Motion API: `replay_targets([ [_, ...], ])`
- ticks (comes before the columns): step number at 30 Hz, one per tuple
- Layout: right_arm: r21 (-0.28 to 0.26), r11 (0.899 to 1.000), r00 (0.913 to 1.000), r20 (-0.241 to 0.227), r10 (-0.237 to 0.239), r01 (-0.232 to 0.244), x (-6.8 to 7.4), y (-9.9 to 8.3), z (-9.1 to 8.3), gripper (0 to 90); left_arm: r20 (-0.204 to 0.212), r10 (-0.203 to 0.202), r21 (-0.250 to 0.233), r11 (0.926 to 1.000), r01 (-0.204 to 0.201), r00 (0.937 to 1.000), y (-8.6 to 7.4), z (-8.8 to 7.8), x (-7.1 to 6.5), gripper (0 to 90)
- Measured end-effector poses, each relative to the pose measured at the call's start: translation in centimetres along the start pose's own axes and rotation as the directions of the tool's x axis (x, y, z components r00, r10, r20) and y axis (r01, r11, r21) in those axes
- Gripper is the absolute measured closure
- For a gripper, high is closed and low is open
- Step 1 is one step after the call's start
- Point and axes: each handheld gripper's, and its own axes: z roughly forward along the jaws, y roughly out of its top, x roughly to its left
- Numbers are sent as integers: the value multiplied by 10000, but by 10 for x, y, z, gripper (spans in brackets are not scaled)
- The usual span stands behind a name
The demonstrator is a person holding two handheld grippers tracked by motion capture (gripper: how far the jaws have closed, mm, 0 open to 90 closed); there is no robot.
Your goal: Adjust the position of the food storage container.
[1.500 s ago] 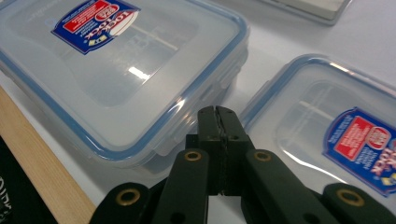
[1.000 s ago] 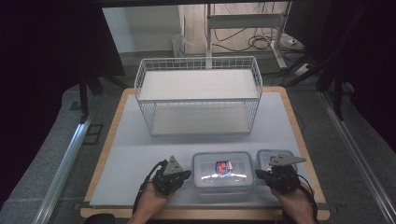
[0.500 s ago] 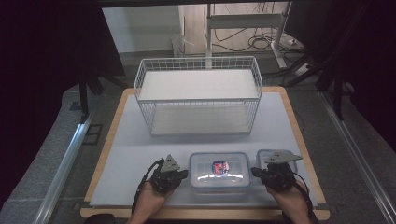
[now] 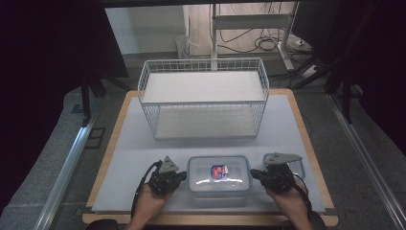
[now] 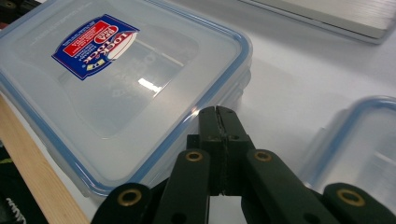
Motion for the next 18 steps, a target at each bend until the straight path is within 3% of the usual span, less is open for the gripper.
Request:
replay_targets([
  [18,-169,9998,9988,-477,75,-83,9,10,15,900,-560,-586,98,9982,592,9967,0,-4,19,897],
])
